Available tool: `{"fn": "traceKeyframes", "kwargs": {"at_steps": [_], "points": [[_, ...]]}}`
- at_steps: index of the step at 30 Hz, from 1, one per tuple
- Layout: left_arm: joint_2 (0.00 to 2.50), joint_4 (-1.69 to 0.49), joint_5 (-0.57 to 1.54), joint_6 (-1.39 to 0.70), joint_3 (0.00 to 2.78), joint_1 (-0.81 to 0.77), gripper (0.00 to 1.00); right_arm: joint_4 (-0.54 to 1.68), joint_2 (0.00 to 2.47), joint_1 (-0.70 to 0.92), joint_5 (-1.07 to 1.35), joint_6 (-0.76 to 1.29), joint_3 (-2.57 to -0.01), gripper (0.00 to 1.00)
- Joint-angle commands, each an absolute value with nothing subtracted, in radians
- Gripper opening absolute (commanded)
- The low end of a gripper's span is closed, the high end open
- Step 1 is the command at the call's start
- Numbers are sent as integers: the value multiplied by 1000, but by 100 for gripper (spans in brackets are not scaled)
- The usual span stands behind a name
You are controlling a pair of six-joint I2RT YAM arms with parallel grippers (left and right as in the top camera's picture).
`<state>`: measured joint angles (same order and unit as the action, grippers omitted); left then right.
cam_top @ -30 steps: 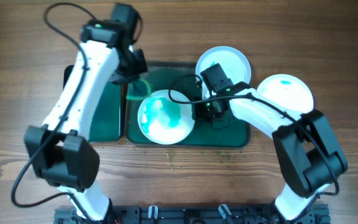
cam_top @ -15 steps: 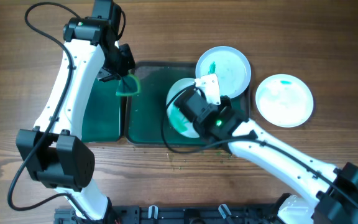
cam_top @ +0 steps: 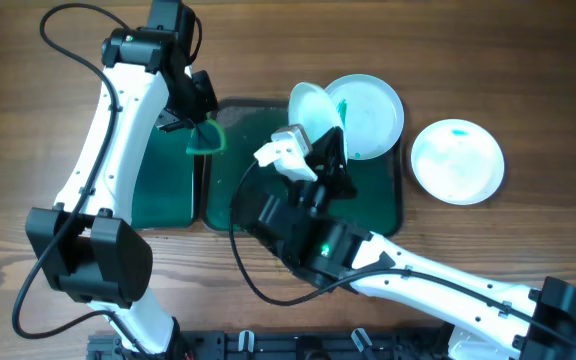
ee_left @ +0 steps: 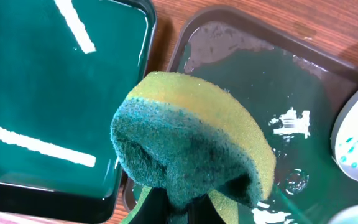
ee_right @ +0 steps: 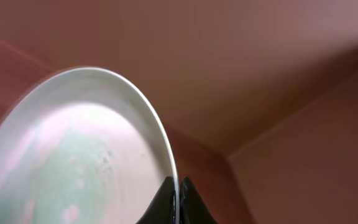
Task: Clean dirty plates on tray and stack at the side
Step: 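Lift the scrubbed plate with the right gripper, left arm withdrawing, then stack the plate onto the first cleaned plate with the right gripper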
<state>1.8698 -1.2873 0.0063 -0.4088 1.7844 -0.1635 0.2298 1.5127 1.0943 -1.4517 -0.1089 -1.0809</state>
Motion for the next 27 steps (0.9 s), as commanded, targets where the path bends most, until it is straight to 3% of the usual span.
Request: {"fn": "traceKeyframes", "kwargs": {"at_steps": [1,9,13,15,22,24,27], "points": [[1854,-1284,14,-397,1797,-162,4,177,1491,1097,-1521,-261,-1094,5],[1854,-1283,15,-397,1797,-162,4,213,1491,1097,-1380,-147,-1068,4],[1854,-1285,15,-396,1797,-162,4,452,1491,1049,-978,309,-1056,4],[1854,-1284,15,-396,1797,-162,4,492,1490,952,-651,466,-1056,4],[1854,-1287,15,-396,1797,-162,4,494,1478,502,241,455,-1056,4],[1854,-1287,14,-396,1797,-162,4,512,1466,351,398,445,-1056,4],[1854,-1287,15,-396,1797,-162,4,590,1434,137,435,429,-1056,4]]}}
